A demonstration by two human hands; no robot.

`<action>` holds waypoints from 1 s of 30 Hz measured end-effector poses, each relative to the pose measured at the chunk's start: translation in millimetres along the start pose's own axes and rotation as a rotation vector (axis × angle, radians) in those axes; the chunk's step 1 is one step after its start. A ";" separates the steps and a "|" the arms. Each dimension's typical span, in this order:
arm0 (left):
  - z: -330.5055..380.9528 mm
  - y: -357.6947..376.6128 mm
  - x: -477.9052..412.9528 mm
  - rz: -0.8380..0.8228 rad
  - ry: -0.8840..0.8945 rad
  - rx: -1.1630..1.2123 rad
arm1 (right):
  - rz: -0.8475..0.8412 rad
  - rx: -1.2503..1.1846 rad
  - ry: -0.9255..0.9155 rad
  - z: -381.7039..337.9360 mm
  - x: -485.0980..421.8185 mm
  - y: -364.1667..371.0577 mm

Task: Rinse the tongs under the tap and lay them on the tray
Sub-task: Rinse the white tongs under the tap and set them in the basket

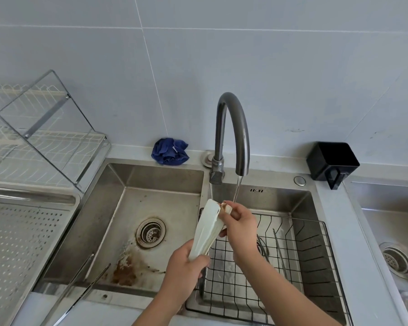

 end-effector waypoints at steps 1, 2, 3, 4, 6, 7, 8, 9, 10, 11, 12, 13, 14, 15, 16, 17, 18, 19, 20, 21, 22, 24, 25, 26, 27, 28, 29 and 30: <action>-0.6 0.9 0.6 -0.007 -0.004 -0.009 | 0.009 0.049 -0.013 -2.4 -3.8 -2.9; -1.0 1.8 1.0 -0.011 -0.009 -0.014 | 0.026 0.101 -0.036 -5.4 -7.8 -5.2; -1.1 2.8 1.0 -0.011 -0.015 -0.015 | 0.044 0.144 -0.051 -7.8 -10.4 -6.1; -1.2 3.5 0.9 -0.009 -0.021 -0.012 | 0.057 0.179 -0.056 -8.6 -10.8 -5.5; -0.6 3.4 -0.4 0.002 -0.037 0.004 | 0.036 0.179 -0.033 -3.5 -7.5 -0.8; -1.0 2.2 -0.7 0.012 -0.048 0.013 | -0.008 0.142 -0.003 1.5 -4.5 3.3; -2.3 0.4 -0.6 0.022 -0.060 0.020 | -0.062 0.101 0.035 6.7 -2.3 7.4; -3.2 -1.3 -0.4 0.028 -0.069 0.024 | -0.109 0.067 0.067 9.9 -0.9 10.3; -3.5 -2.4 -0.2 0.027 -0.073 0.027 | -0.130 0.061 0.080 10.5 -1.5 10.3; -2.9 -2.4 -0.1 0.020 -0.074 0.025 | -0.127 0.060 0.081 10.1 -4.0 8.3; -1.6 -1.5 -0.2 0.009 -0.071 0.017 | -0.104 0.065 0.076 8.4 -6.4 5.6; 0.2 0.0 -0.3 -0.002 -0.069 0.008 | -0.077 0.069 0.072 7.5 -8.8 3.2; 2.1 1.3 -0.2 -0.009 -0.069 0.003 | -0.058 0.078 0.069 7.4 -10.4 2.1; 4.1 1.7 -0.2 -0.010 -0.073 0.005 | -0.057 0.077 0.066 7.6 -10.6 2.6; 5.3 1.4 -0.1 -0.006 -0.081 0.012 | -0.075 0.083 0.070 9.4 -10.2 4.2; 6.0 0.4 0.3 -0.003 -0.090 0.016 | -0.108 0.080 0.081 11.0 -8.6 6.3; 6.9 -0.6 0.9 -0.005 -0.098 0.014 | -0.135 0.076 0.096 13.2 -8.3 6.7; 7.8 -1.2 1.5 -0.014 -0.101 0.006 | -0.142 0.077 0.103 14.1 -9.3 5.1; 8.6 -1.2 1.8 -0.026 -0.105 -0.004 | -0.122 0.089 0.097 13.3 -11.2 1.7; 8.9 -0.5 2.0 -0.036 -0.111 -0.012 | -0.085 0.112 0.074 11.3 -13.6 -2.6; 9.5 0.5 2.3 -0.042 -0.116 -0.015 | -0.039 0.145 0.045 8.8 -15.5 -6.7; 11.6 3.9 3.0 -0.053 -0.120 -0.012 | 0.022 0.189 0.009 7.4 -19.0 -10.4; 12.6 5.2 3.4 -0.057 -0.118 -0.015 | 0.019 0.193 0.014 8.7 -19.8 -9.3; 13.4 5.5 3.3 -0.054 -0.117 -0.019 | -0.010 0.185 0.038 12.5 -19.9 -7.3; 13.5 4.0 3.0 -0.043 -0.119 -0.020 | -0.056 0.150 0.077 17.2 -19.3 -4.9; 13.1 1.6 2.2 -0.030 -0.122 -0.020 | -0.110 0.099 0.117 21.1 -17.6 -2.5; 12.6 -0.7 0.9 -0.022 -0.127 -0.023 | -0.158 0.044 0.152 24.3 -16.1 -0.7; 12.6 -1.9 -0.2 -0.023 -0.130 -0.030 | -0.184 0.010 0.169 25.3 -14.9 -0.8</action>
Point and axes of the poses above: each hand's wrist, its own x-axis away from the middle knuckle, its own y-axis out of the palm, z = x × y, the point moved 8 cm from there along -x, towards the middle knuckle, and after that the axes turned 1 degree about -x, right-handed, at the moved point
